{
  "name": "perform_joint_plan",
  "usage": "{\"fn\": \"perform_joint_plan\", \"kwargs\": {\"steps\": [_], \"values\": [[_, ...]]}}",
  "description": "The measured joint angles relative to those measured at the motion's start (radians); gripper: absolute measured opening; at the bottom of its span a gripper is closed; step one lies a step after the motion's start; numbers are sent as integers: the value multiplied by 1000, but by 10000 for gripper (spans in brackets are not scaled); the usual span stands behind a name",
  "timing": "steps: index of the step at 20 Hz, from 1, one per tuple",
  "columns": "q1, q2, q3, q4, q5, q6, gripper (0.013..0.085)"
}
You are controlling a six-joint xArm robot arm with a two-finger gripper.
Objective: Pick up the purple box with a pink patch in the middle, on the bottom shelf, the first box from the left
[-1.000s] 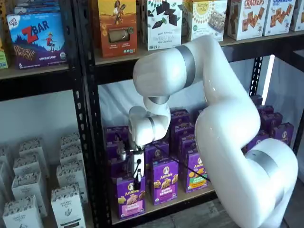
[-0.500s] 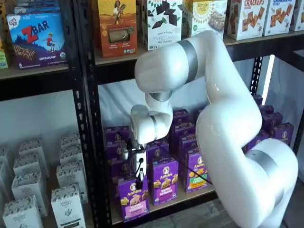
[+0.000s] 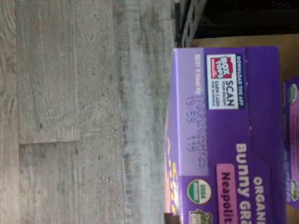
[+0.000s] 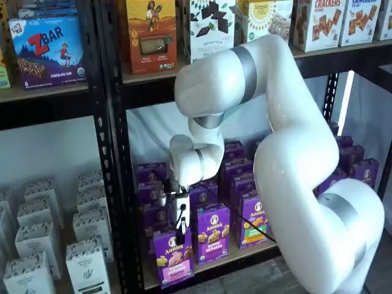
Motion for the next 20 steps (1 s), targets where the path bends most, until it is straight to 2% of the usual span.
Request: {"fn": "perform_joint_plan", "kwargs": {"steps": [3, 10, 14, 16, 19, 20], "values": [[8, -20, 24, 12, 5, -4, 370], [19, -89, 119, 1, -19, 16, 370], [17, -151, 202, 8, -44, 7, 370], [15, -194, 255, 32, -57, -19, 370], [8, -250, 312, 20, -51, -14, 370], [4, -274, 338, -8, -54, 8, 370]]}}
